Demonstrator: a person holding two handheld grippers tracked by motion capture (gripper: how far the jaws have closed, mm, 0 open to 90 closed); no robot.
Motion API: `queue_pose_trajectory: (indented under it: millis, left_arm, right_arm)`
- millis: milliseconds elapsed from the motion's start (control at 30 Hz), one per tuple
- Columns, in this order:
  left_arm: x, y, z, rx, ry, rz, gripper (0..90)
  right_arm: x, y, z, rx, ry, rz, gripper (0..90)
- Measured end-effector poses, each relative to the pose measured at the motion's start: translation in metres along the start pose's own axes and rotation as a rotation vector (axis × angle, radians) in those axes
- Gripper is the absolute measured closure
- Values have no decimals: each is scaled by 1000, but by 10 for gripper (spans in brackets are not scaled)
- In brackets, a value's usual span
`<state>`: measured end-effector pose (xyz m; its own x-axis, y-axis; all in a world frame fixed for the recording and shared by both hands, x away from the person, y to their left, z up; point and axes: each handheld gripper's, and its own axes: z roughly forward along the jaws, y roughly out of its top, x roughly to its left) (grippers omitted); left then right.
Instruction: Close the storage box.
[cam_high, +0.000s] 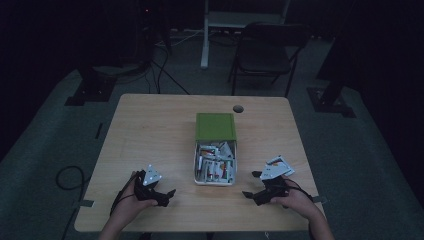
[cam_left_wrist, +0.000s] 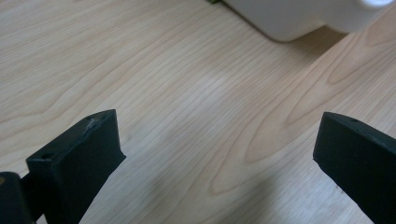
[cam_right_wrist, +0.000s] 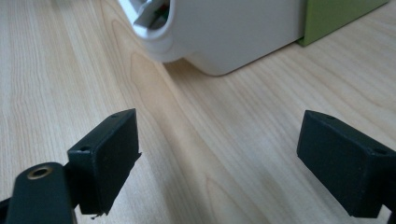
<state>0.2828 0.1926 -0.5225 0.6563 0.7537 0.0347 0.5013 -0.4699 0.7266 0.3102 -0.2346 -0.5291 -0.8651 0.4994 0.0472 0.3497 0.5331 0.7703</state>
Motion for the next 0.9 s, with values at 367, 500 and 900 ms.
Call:
queue_pose_trajectory:
  millis: [367, 500, 900]
  left_arm:
    - [-13, 10, 4, -82, -69, 42, 12]
    - [-16, 16, 5, -108, -79, 66, 12]
    - [-23, 32, 10, -191, -123, 87, 13]
  right_arm:
    - [-3, 19, -12, -89, -22, 17, 115]
    - [-2, 24, -14, -110, -19, 18, 115]
    - [0, 38, -13, -163, -2, 10, 116]
